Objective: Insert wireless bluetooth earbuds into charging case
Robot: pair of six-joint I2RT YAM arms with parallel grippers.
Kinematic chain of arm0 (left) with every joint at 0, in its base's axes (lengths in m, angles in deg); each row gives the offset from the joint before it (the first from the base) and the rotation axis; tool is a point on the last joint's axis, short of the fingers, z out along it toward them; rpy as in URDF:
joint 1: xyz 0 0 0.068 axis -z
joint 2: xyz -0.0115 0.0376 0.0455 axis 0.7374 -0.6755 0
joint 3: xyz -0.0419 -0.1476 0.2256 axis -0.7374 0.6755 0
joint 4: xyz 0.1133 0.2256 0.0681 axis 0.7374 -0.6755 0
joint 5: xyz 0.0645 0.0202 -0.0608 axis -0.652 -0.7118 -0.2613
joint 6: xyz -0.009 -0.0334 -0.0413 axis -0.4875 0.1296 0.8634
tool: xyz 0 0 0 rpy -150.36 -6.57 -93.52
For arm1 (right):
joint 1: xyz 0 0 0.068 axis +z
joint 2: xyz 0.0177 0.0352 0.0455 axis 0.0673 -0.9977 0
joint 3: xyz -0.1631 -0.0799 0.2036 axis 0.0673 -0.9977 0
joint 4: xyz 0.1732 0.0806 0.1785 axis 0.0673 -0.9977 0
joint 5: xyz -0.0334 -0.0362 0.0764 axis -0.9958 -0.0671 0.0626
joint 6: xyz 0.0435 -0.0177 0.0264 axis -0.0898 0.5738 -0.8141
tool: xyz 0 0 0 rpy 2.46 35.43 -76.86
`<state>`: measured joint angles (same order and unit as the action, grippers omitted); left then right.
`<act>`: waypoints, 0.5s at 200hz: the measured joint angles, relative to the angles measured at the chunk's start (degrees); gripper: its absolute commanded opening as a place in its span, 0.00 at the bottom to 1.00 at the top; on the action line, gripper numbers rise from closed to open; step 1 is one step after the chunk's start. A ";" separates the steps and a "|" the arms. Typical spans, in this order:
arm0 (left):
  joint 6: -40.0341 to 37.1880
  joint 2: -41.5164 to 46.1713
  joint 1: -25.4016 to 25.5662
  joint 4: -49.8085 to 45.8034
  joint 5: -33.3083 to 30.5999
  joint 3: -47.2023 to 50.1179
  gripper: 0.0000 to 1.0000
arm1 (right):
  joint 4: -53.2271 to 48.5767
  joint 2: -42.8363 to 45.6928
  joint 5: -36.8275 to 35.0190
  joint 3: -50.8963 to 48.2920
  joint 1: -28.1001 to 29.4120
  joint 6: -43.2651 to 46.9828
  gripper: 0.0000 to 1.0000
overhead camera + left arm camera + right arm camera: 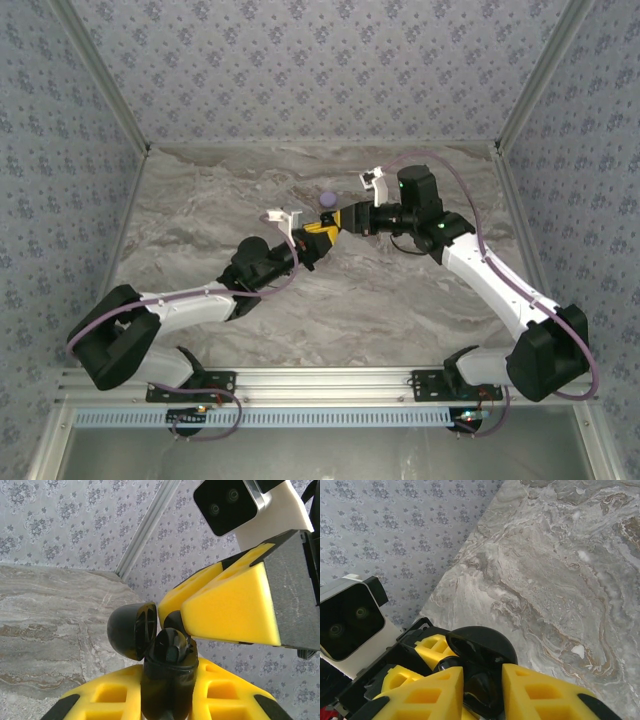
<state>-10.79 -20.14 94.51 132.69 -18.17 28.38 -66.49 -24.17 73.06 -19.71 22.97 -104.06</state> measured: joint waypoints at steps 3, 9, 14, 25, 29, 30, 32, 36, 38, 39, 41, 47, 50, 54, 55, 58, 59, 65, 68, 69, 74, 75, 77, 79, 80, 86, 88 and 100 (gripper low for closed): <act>0.00 0.00 0.00 0.00 -0.02 0.00 0.17 | -0.15 0.00 -0.02 0.00 0.00 0.17 0.34; 0.00 0.00 0.00 -0.04 -0.02 0.00 0.17 | -0.44 0.00 -0.15 0.07 0.00 0.44 0.36; 0.00 0.02 0.00 -0.07 -0.02 0.00 0.17 | -0.74 0.00 -0.33 0.07 0.00 0.50 0.38; -0.04 0.20 -0.02 -0.04 -0.02 0.00 0.17 | -1.40 0.00 -0.66 0.09 0.00 0.70 0.42; -0.04 0.33 -0.02 -0.20 -0.02 0.00 0.17 | -1.55 0.00 -0.79 0.13 0.00 0.94 0.43; -0.04 0.33 0.00 -0.24 -0.02 0.00 0.17 | -1.62 0.00 -0.85 0.13 0.00 0.87 0.44; -0.04 0.39 0.00 -0.35 -0.02 0.00 0.17 | -1.75 0.00 -0.87 0.15 0.00 0.85 0.44; -0.17 0.44 0.00 -0.42 0.00 0.00 0.17 | -1.90 0.02 -0.90 0.17 0.00 1.01 0.45; -0.26 0.50 0.00 -0.44 -0.02 0.00 0.17 | -1.95 0.04 -0.90 0.17 0.00 0.96 0.46; -0.26 0.50 0.00 -0.46 0.00 0.00 0.17 | -2.01 0.04 -0.92 0.20 0.00 1.01 0.46; -0.28 0.52 0.00 -0.50 0.00 0.00 0.17 | -2.10 0.04 -0.98 0.24 0.00 1.11 0.47; -0.48 0.63 0.00 -0.68 0.00 0.00 0.17 | -2.36 0.07 -1.11 0.31 0.00 1.11 0.49; -0.59 0.74 0.00 -0.74 0.00 0.00 0.17 | -2.47 0.07 -1.25 0.35 0.00 1.16 0.50; -0.70 0.83 0.00 -0.90 0.02 0.00 0.17 | -2.71 0.09 -1.44 0.42 0.00 1.16 0.51; -0.72 0.87 0.00 -0.92 0.02 0.00 0.17 | -2.78 0.09 -1.51 0.46 0.00 1.27 0.51; -0.92 0.92 0.00 -1.01 0.00 0.00 0.17 | -2.86 0.09 -1.62 0.48 0.00 1.25 0.51; -0.96 0.96 0.00 -1.05 0.02 0.00 0.17 | -2.95 0.09 -1.64 0.50 0.00 1.22 0.51; -1.11 1.22 0.00 -1.42 0.00 0.00 0.17 | -3.23 0.15 -2.03 0.57 0.00 1.33 0.52; -1.20 1.36 0.00 -1.64 0.02 0.00 0.17 | -3.39 0.20 -2.21 0.59 0.00 1.36 0.52; -1.25 1.42 0.00 -1.75 0.02 0.00 0.17 | -3.45 0.22 -2.29 0.61 0.00 1.38 0.52; -1.53 1.70 0.00 -2.16 0.02 0.00 0.17 | -3.67 0.39 -2.60 0.59 0.00 1.51 0.53; -1.55 1.75 0.00 -2.21 0.02 0.00 0.17 | -3.69 0.42 -2.64 0.59 0.00 1.51 0.53; -1.57 1.88 0.00 -2.36 0.02 0.00 0.17 | -3.78 0.46 -2.80 0.61 0.00 1.53 0.54; -1.77 1.99 0.00 -2.60 0.02 0.00 0.17 | -3.87 0.59 -2.93 0.61 0.00 1.53 0.54; -1.84 2.03 0.00 -2.64 0.00 0.00 0.17 | -3.87 0.63 -3.02 0.59 0.00 1.55 0.54; -2.27 2.51 0.00 -3.32 -0.02 0.00 0.17 | -4.20 0.94 -3.54 0.59 0.00 1.70 0.56; -2.43 2.64 0.00 -3.50 0.00 0.00 0.17 | -4.28 1.05 -3.74 0.59 0.00 1.77 0.56; -3.41 3.74 0.00 -5.14 -0.02 -0.07 0.17 | -4.92 1.95 -4.74 0.59 0.00 1.99 0.57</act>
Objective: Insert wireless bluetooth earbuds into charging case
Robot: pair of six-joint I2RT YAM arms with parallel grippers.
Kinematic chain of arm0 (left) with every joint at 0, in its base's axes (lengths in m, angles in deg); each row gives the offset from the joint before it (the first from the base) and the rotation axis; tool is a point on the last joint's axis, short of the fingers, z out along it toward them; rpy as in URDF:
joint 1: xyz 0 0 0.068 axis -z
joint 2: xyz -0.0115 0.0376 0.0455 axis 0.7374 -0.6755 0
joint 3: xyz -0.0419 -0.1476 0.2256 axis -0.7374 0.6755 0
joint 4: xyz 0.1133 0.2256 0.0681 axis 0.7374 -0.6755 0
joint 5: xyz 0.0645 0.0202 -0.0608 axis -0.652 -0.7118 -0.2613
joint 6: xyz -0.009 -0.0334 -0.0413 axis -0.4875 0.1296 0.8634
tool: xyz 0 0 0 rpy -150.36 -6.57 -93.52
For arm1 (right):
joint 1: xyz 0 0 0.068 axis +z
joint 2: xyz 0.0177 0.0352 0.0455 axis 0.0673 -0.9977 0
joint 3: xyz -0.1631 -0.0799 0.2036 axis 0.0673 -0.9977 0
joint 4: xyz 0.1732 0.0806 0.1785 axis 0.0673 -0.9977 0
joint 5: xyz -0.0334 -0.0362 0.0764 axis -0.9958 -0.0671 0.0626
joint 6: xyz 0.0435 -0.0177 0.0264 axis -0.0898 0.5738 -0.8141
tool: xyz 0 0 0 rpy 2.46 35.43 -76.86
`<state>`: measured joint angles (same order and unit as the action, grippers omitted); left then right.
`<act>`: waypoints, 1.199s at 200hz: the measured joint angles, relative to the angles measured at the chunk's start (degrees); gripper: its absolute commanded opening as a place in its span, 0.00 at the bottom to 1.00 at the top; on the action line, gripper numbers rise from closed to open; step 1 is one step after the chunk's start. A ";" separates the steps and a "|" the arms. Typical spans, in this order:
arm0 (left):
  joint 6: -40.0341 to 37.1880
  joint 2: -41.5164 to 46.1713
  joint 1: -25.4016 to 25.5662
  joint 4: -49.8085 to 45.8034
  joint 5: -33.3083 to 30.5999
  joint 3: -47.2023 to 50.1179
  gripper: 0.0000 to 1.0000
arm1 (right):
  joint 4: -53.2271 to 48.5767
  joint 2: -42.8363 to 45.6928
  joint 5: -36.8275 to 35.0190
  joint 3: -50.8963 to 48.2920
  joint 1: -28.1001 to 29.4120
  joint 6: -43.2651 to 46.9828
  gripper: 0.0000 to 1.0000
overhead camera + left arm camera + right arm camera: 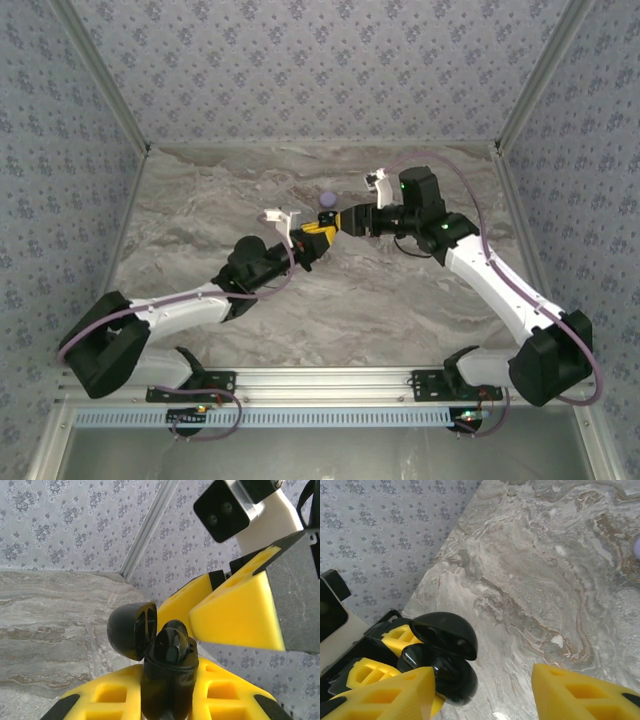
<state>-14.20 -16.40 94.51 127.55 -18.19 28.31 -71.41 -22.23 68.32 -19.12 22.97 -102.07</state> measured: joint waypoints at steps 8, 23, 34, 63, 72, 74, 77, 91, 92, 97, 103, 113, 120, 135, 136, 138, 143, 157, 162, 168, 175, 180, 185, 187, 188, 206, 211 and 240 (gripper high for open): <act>-0.74 0.63 0.00 -1.36 0.02 -0.17 0.17 | -0.46 0.72 -0.94 0.00 0.00 0.22 0.57; -2.03 1.79 0.00 -3.78 0.00 -0.59 0.17 | -1.49 2.19 -2.78 0.00 -0.07 0.61 0.57; -3.19 2.78 0.00 -5.40 0.00 -0.70 0.17 | -2.21 3.08 -4.04 0.00 -0.24 0.81 0.57; -6.16 4.76 0.00 -8.44 1.22 -0.70 0.17 | -3.17 3.80 -5.79 -0.07 -2.10 1.40 0.53; -6.95 5.29 0.00 -9.03 2.16 -0.70 0.18 | -3.48 3.72 -5.55 -0.22 -3.15 1.60 0.49; -7.19 5.38 0.00 -9.14 2.47 -0.70 0.18 | -3.56 3.67 -5.38 -0.24 -3.43 1.66 0.48; -7.39 5.53 0.00 -9.18 2.82 -0.70 0.18 | -3.72 3.63 -5.18 -0.28 -3.78 1.66 0.47; -8.55 6.23 -0.02 -9.42 5.03 -0.70 0.18 | -3.98 3.04 -4.04 -0.46 -5.35 2.08 0.41; -8.68 6.34 0.00 -9.44 5.29 -0.70 0.18 | -3.98 2.93 -3.87 -0.46 -5.49 2.23 0.40; -8.96 6.54 -0.02 -9.51 6.12 -0.72 0.18 | -4.09 2.56 -3.34 -0.50 -5.97 2.25 0.37; -9.35 6.78 -0.02 -9.66 7.37 -0.85 0.18 | -4.17 2.08 -2.71 -0.52 -6.34 2.45 0.34; -9.81 6.91 -0.02 -9.70 9.11 -1.25 0.18 | -4.42 1.01 -1.33 -0.55 -6.86 3.23 0.29; -10.19 6.91 -0.02 -9.75 10.34 -1.60 0.18 | -4.57 0.26 -0.37 -0.55 -7.08 3.50 0.27; -10.56 6.91 -0.13 -9.75 12.61 -2.21 0.18 | -4.81 -1.22 1.57 -0.55 -7.32 3.69 0.23; -10.60 6.91 -0.11 -9.75 12.74 -2.23 0.18 | -4.83 -1.36 1.77 -0.55 -7.34 3.69 0.23; -10.58 6.91 -0.13 -9.75 13.09 -2.32 0.18 | -4.87 -1.46 1.88 -0.55 -7.37 3.76 0.23; -10.62 6.91 -0.13 -9.75 13.70 -2.47 0.18 | -4.85 -1.90 2.64 -0.55 -7.39 3.80 0.22; -10.58 6.75 -0.13 -9.64 15.45 -2.84 0.18 | -4.74 -2.84 4.55 -0.55 -7.48 3.85 0.20; -10.58 6.67 -0.13 -9.53 16.06 -2.93 0.18 | -4.66 -3.15 5.31 -0.55 -7.48 3.89 0.20; -10.56 6.54 -0.13 -9.33 16.63 -2.95 0.18 | -4.55 -3.50 6.08 -0.55 -7.48 4.02 0.19; -10.54 6.29 -0.13 -9.03 17.42 -2.95 0.18 | -4.46 -3.93 7.13 -0.55 -7.45 4.04 0.19; -10.51 6.08 -0.13 -9.01 17.88 -3.04 0.18 | -4.42 -4.22 7.76 -0.55 -7.45 4.07 0.19; -10.51 5.90 -0.13 -9.01 18.23 -3.13 0.18 | -4.37 -4.46 8.39 -0.55 -7.41 4.11 0.19; -10.49 5.79 -0.13 -9.03 18.32 -3.19 0.18 | -4.37 -4.57 8.63 -0.55 -7.41 4.20 0.19; -10.47 5.75 -0.13 -9.03 18.38 -3.21 0.18 | -4.37 -4.63 8.81 -0.55 -7.41 4.20 0.19; -10.12 5.03 -0.13 -8.94 19.43 -3.82 0.18 | -4.33 -5.09 10.64 -0.55 -7.08 4.28 0.19; -10.05 4.83 -0.13 -8.85 19.63 -3.98 0.18 | -4.28 -5.11 11.17 -0.55 -6.91 4.44 0.19; -9.53 3.76 -0.13 -8.66 20.24 -4.81 0.18 | -4.15 -5.11 13.49 -0.50 -5.31 5.29 0.19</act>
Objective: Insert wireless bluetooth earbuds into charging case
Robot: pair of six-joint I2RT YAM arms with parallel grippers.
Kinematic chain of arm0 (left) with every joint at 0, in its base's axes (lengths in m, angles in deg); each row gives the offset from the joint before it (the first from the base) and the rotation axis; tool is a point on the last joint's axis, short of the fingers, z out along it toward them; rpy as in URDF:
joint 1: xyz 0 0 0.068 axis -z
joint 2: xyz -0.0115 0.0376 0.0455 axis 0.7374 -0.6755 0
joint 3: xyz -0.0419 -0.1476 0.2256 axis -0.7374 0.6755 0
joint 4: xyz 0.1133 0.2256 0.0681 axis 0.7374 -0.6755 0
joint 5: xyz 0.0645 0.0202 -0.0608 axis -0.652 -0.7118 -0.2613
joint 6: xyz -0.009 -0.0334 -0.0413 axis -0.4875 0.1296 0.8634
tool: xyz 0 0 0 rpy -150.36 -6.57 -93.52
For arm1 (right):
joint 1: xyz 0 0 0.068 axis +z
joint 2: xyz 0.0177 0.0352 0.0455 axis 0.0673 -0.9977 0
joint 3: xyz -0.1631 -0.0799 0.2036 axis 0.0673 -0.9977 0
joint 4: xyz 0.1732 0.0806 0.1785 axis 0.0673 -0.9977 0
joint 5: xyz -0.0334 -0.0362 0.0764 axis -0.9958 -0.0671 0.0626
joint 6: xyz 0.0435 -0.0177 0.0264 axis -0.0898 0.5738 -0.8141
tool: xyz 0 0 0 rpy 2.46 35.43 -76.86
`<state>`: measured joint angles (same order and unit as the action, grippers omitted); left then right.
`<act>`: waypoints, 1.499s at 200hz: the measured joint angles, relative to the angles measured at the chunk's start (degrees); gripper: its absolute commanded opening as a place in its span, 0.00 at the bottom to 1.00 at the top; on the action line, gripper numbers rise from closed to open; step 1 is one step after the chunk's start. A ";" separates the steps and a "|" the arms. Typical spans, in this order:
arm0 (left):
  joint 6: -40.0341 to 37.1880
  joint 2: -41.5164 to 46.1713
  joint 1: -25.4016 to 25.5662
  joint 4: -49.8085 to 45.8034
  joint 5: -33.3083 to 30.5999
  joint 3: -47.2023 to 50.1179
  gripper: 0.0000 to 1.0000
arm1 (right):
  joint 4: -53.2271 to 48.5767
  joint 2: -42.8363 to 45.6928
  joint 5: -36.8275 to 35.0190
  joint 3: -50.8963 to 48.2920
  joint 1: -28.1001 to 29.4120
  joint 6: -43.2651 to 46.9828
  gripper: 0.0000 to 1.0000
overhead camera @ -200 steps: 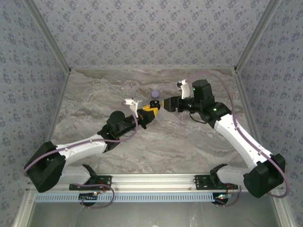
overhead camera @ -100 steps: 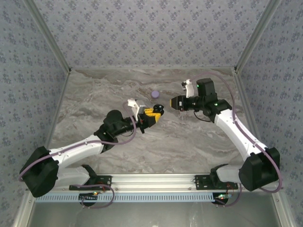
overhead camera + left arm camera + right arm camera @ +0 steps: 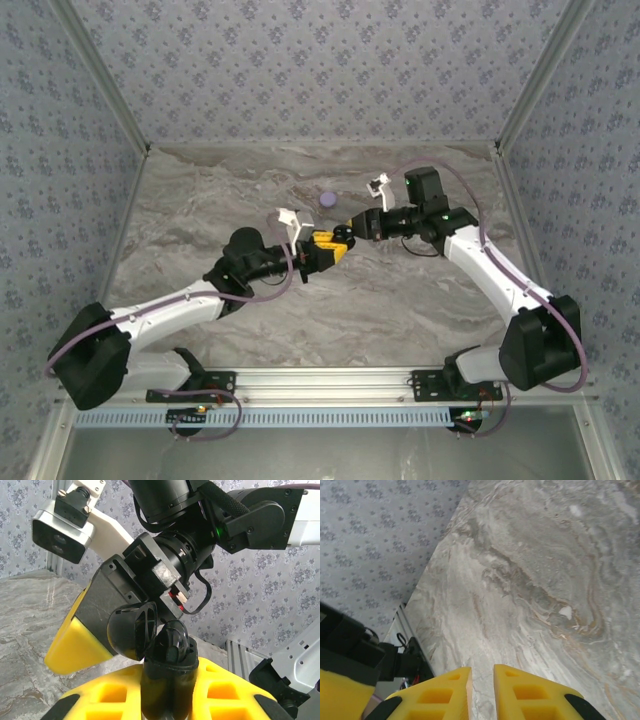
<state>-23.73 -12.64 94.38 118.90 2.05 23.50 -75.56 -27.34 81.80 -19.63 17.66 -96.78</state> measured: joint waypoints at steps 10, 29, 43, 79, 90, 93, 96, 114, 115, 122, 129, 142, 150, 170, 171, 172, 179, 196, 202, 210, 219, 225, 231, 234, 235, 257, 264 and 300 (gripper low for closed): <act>0.07 -0.33 0.00 0.00 0.13 -0.07 0.18 | -0.04 0.00 0.66 0.09 0.50 0.42 0.19; 0.46 -1.07 0.00 -0.15 0.13 -0.28 0.18 | -0.22 0.00 1.66 0.35 1.22 1.07 0.19; 0.55 -1.53 0.00 -0.22 0.11 -0.48 0.18 | -0.24 0.00 2.16 0.61 1.31 1.36 0.19; 1.49 -2.08 0.00 -0.17 -0.13 -0.70 0.18 | -0.39 0.11 2.43 0.85 1.29 1.95 0.19; 1.86 -2.14 -0.11 -0.15 -0.33 -0.70 0.18 | -0.42 0.28 2.40 0.85 1.27 1.97 0.19; 1.97 -2.16 -0.11 -0.15 -0.35 -0.70 0.18 | -0.42 0.35 2.40 0.85 1.25 1.97 0.19; 2.03 -2.21 -0.15 -0.13 -0.37 -0.70 0.18 | -0.42 0.42 2.40 0.85 1.25 1.99 0.19; 2.89 -2.51 -0.48 0.00 -0.52 -0.72 0.18 | -0.42 0.87 2.03 0.85 1.11 2.36 0.19; 2.91 -2.54 -0.48 0.00 -0.52 -0.72 0.18 | -0.39 0.90 2.03 0.85 1.09 2.38 0.19; 3.08 -2.67 -0.57 0.04 -0.52 -0.72 0.18 | -0.39 1.01 1.86 0.85 1.03 2.47 0.19; 3.30 -2.71 -0.63 0.02 -0.50 -0.72 0.18 | -0.39 1.11 1.70 0.85 0.94 2.56 0.19; 3.76 -2.73 -0.85 -0.04 -0.55 -0.72 0.18 | -0.39 1.27 1.31 0.85 0.85 2.58 0.19; 4.13 -2.73 -1.03 -0.07 -0.52 -0.72 0.18 | -0.39 1.31 0.98 0.85 0.85 2.60 0.19; 4.57 -2.84 -1.22 -0.20 -0.72 -0.72 0.18 | -0.46 1.31 0.37 0.85 0.85 2.82 0.20; 4.59 -2.86 -1.22 -0.20 -0.72 -0.72 0.18 | -0.46 1.31 0.33 0.85 0.85 2.82 0.20; 4.59 -2.86 -1.22 -0.20 -0.72 -0.72 0.18 | -0.46 1.31 0.31 0.85 0.85 2.82 0.20; 4.61 -2.97 -1.25 -0.20 -0.76 -0.72 0.18 | -0.52 1.31 -0.22 0.85 0.85 2.82 0.21; 5.01 -3.06 -1.51 -1.09 -1.40 -0.76 0.18 | -1.09 1.31 -2.14 0.85 0.85 2.82 0.21; 5.03 -3.06 -1.62 -1.79 -1.90 -0.83 0.18 | -1.33 1.31 -3.23 0.85 0.85 2.82 0.20; 5.03 -3.15 -1.81 -2.97 -2.78 -1.07 0.18 | -1.73 1.33 -4.76 0.85 0.85 2.80 0.21; 5.03 -3.39 -1.90 -4.61 -3.96 -1.51 0.18 | -2.47 1.46 -6.93 0.90 0.85 2.78 0.21; 5.01 -3.56 -2.01 -5.77 -4.98 -1.81 0.18 | -3.10 1.57 -8.72 0.94 0.74 2.75 0.21; 5.01 -3.74 -2.16 -7.04 -6.08 -2.10 0.18 | -3.67 1.70 -10.58 0.98 0.63 2.71 0.21; 4.98 -3.80 -2.16 -7.76 -6.62 -2.27 0.18 | -3.93 1.77 -11.39 0.98 0.55 2.69 0.22; 5.01 -3.80 -2.19 -7.96 -6.80 -2.32 0.18 | -4.09 1.79 -11.87 0.98 0.48 2.64 0.22; 5.01 -4.26 -2.27 -15.43 -11.52 -4.72 0.18 | -5.86 2.08 -18.38 1.01 -0.90 1.81 0.22; 5.03 -4.59 -2.27 -17.77 -12.96 -5.88 0.18 | -6.40 2.08 -20.15 1.01 -1.36 1.55 0.22; 6.78 -7.13 -3.32 -28.57 -18.62 -11.45 0.18 | -8.37 2.36 -26.21 0.44 -2.99 0.48 0.22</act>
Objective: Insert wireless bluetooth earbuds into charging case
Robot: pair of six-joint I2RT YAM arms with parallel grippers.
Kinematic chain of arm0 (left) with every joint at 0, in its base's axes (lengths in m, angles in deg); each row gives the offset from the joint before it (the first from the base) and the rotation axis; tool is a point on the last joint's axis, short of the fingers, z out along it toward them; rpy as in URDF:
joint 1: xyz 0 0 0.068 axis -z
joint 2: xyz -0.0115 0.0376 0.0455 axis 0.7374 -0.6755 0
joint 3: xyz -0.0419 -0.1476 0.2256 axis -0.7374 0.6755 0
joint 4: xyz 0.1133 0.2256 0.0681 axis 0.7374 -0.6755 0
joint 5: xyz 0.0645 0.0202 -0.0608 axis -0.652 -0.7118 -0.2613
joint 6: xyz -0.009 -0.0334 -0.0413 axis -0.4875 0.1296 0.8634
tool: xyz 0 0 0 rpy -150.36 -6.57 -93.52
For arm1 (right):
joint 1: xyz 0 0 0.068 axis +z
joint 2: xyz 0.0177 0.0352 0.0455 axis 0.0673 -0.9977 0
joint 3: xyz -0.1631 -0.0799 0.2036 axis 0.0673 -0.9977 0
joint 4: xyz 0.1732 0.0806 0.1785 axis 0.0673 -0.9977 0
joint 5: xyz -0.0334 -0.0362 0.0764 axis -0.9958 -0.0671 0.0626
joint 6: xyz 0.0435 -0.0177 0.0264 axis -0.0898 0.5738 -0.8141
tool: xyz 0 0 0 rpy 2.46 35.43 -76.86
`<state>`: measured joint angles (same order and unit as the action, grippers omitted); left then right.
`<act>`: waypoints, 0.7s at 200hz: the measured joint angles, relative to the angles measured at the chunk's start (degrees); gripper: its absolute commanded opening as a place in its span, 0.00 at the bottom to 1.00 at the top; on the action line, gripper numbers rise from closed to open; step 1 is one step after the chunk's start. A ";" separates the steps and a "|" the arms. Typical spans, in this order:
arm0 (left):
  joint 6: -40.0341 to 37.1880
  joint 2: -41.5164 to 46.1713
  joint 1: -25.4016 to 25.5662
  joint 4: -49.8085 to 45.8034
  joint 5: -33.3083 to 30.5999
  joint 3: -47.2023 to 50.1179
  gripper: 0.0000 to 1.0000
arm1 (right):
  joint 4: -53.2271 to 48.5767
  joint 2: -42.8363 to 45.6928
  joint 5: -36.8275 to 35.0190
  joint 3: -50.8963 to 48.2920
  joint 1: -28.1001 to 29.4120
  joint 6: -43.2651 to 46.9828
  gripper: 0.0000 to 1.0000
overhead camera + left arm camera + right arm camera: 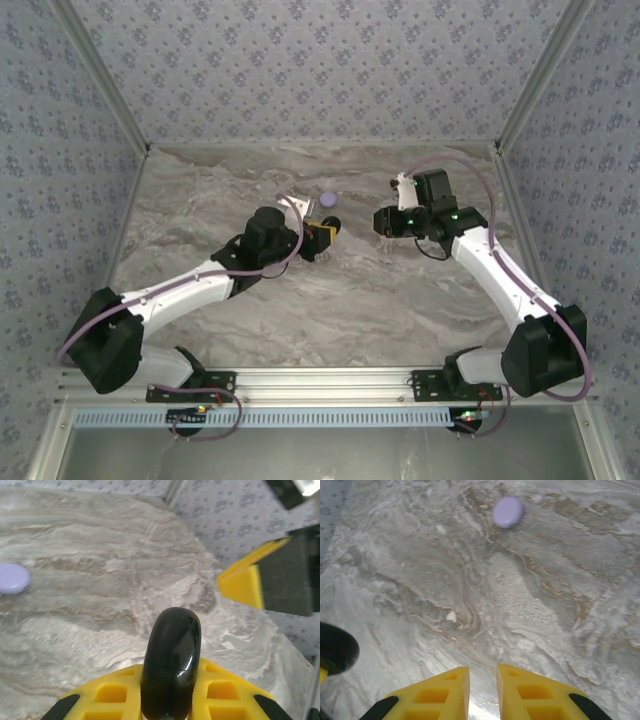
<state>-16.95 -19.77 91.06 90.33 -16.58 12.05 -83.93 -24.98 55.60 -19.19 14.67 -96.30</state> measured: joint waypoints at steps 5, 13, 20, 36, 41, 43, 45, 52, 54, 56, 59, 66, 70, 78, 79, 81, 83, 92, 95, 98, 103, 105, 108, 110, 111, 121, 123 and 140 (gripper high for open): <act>0.52 -0.68 -0.33 -1.64 -0.37 -0.90 0.18 | -0.15 0.13 -0.39 -0.20 -0.07 -0.09 0.22; 1.33 -2.21 -0.96 -4.39 -0.55 -2.60 0.18 | -0.31 0.39 -1.03 -0.61 -0.15 -0.15 0.23; 1.99 -3.63 -1.51 -6.32 -0.61 -4.00 0.18 | -0.48 0.63 -1.40 -1.03 -0.17 -0.15 0.22; 3.52 -6.91 -2.58 -9.99 -0.57 -6.38 0.18 | -0.94 1.11 -1.75 -1.90 -0.24 -0.26 0.23; 4.02 -8.02 -2.93 -10.91 -0.37 -6.97 0.18 | -1.14 1.20 -1.92 -2.10 -0.28 -0.31 0.23; 4.17 -8.35 -3.02 -11.10 -0.35 -7.10 0.18 | -1.18 1.22 -1.95 -2.14 -0.28 -0.31 0.23; 4.44 -8.76 -3.13 -11.41 -0.22 -7.26 0.18 | -1.22 1.22 -1.95 -2.23 -0.28 -0.33 0.23; 5.20 -10.08 -3.39 -12.37 0.04 -7.76 0.18 | -1.31 1.33 -2.08 -2.47 -0.39 -0.33 0.23; 5.33 -10.45 -3.43 -12.63 0.13 -7.87 0.18 | -1.36 1.33 -2.14 -2.54 -0.42 -0.35 0.23; 5.55 -10.97 -3.50 -12.81 0.26 -7.96 0.18 | -1.42 1.36 -2.21 -2.58 -0.42 -0.35 0.23; 5.88 -11.47 -3.56 -13.05 0.55 -8.11 0.18 | -1.44 1.42 -2.27 -2.64 -0.46 -0.35 0.23; 6.58 -12.90 -3.74 -13.70 1.20 -8.44 0.18 | -1.57 1.44 -2.38 -2.78 -0.52 -0.37 0.24; 6.93 -13.79 -3.80 -13.94 1.46 -8.59 0.18 | -1.66 1.46 -2.47 -2.80 -0.57 -0.42 0.24; 7.80 -15.47 -3.89 -14.29 2.29 -8.96 0.18 | -1.68 1.53 -2.51 -2.84 -0.57 -0.57 0.24; 7.89 -15.61 -3.91 -14.34 2.36 -9.01 0.18 | -1.70 1.53 -2.54 -2.84 -0.57 -0.59 0.24; 7.98 -16.02 -3.93 -14.38 2.54 -9.09 0.18 | -1.70 1.55 -2.51 -2.84 -0.59 -0.59 0.24; 8.24 -16.46 -3.93 -14.45 2.73 -9.16 0.18 | -1.75 1.55 -2.51 -2.84 -0.61 -0.61 0.24; 9.07 -17.99 -4.13 -14.84 3.52 -9.64 0.17 | -1.75 1.75 -2.51 -2.93 -0.61 -0.76 0.24; 9.33 -18.60 -4.20 -14.97 3.82 -9.88 0.17 | -1.77 1.81 -2.51 -2.99 -0.63 -0.76 0.25; 9.60 -19.15 -4.20 -14.99 4.09 -10.08 0.18 | -1.75 1.95 -2.51 -3.10 -0.66 -0.79 0.25; 9.99 -20.09 -4.20 -15.06 4.44 -10.51 0.18 | -1.77 2.12 -2.51 -3.28 -0.66 -0.87 0.25; 10.29 -20.46 -4.22 -15.10 4.66 -10.71 0.18 | -1.77 2.21 -2.51 -3.37 -0.66 -0.98 0.25; 10.45 -20.94 -4.24 -15.08 4.83 -10.95 0.17 | -1.79 2.34 -2.51 -3.50 -0.66 -0.98 0.25; 10.62 -21.35 -4.24 -15.06 5.03 -11.08 0.17 | -1.79 2.43 -2.51 -3.61 -0.66 -1.05 0.25; 10.71 -21.49 -4.26 -15.04 5.09 -11.15 0.17 | -1.79 2.47 -2.51 -3.63 -0.66 -1.07 0.25; 11.37 -23.08 -4.35 -14.99 5.79 -12.02 0.17 | -1.90 2.82 -2.51 -4.04 -0.66 -1.20 0.25; 11.43 -23.28 -4.37 -14.97 5.88 -12.11 0.17 | -1.90 2.89 -2.51 -4.15 -0.66 -1.20 0.25; 12.46 -25.64 -4.57 -14.93 6.97 -13.35 0.17 | -1.92 3.19 -2.49 -4.68 -0.66 -1.20 0.25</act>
<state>-4.50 -45.40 86.49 75.40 -9.60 -1.31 -85.86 -21.79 53.11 -23.87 14.01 -97.51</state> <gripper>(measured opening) 0.188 0.253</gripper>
